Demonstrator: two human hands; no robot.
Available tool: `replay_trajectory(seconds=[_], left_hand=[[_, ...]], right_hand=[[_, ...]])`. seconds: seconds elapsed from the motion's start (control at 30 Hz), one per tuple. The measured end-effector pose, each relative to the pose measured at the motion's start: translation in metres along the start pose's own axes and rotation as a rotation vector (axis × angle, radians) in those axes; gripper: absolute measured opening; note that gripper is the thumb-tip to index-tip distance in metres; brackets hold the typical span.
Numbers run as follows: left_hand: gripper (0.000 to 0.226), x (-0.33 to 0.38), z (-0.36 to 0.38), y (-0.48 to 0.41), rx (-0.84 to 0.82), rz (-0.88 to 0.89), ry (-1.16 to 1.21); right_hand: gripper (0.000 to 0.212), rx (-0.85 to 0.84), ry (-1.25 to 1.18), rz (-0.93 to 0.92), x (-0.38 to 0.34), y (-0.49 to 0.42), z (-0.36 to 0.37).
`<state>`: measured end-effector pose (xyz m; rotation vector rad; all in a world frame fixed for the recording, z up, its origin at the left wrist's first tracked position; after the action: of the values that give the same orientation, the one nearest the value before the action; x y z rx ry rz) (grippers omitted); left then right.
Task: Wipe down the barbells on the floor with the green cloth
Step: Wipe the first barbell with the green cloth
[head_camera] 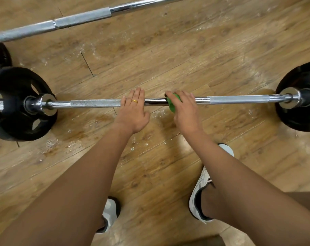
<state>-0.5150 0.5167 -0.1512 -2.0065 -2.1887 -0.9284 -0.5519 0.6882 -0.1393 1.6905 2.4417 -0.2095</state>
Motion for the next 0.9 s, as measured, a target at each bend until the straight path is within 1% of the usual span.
replay_trajectory(seconds=[0.1, 0.17, 0.3, 0.37, 0.43, 0.53, 0.6, 0.7, 0.8, 0.87, 0.9], left_hand=[[0.073, -0.002, -0.003, -0.007, -0.025, 0.011, -0.009], [0.074, -0.001, -0.003, -0.010, -0.022, 0.001, -0.016], [0.077, -0.001, -0.003, -0.015, 0.003, -0.008, -0.023], [0.077, -0.003, -0.004, -0.017, -0.006, -0.004, -0.025], [0.077, -0.004, -0.004, -0.020, -0.020, 0.003, -0.027], [0.078, -0.004, -0.005, -0.024, -0.013, -0.009, -0.032], [0.078, -0.003, -0.006, -0.027, -0.016, -0.022, -0.035], [0.078, -0.001, -0.006, -0.027, -0.029, -0.027, -0.046], [0.078, 0.002, -0.006, -0.022, -0.031, -0.007, -0.092], [0.077, 0.001, -0.004, -0.018, -0.038, -0.008, -0.105], [0.077, 0.001, -0.003, -0.014, -0.041, -0.014, -0.104]], right_hand=[[0.060, 0.046, -0.030, 0.193, 0.030, -0.005, -0.007], [0.058, 0.057, -0.029, 0.239, 0.031, -0.006, -0.010], [0.044, -0.002, -0.081, 0.071, 0.000, -0.009, -0.004], [0.043, -0.041, -0.092, 0.027, 0.000, -0.014, -0.002], [0.044, -0.057, -0.101, 0.049, 0.013, -0.019, -0.002], [0.044, -0.002, -0.099, 0.155, 0.034, -0.021, -0.009], [0.043, 0.024, -0.104, 0.178, 0.032, -0.020, -0.010], [0.043, -0.025, -0.138, 0.083, 0.010, -0.017, -0.005], [0.044, -0.046, -0.106, -0.018, -0.004, -0.014, -0.002], [0.046, -0.052, -0.082, -0.016, 0.002, -0.015, -0.003], [0.046, -0.065, -0.066, 0.018, 0.009, -0.017, -0.004]])
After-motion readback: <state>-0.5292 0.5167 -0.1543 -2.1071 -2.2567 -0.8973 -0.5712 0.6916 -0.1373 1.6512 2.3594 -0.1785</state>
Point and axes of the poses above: each hand's wrist, its own y-axis away from the middle knuckle, its own z-axis out of the palm, x = y × z, the point moved 7 cm from there along -y, towards the middle knuckle, and after that the axes turned 8 degrees about y, right-handed, at the moved point
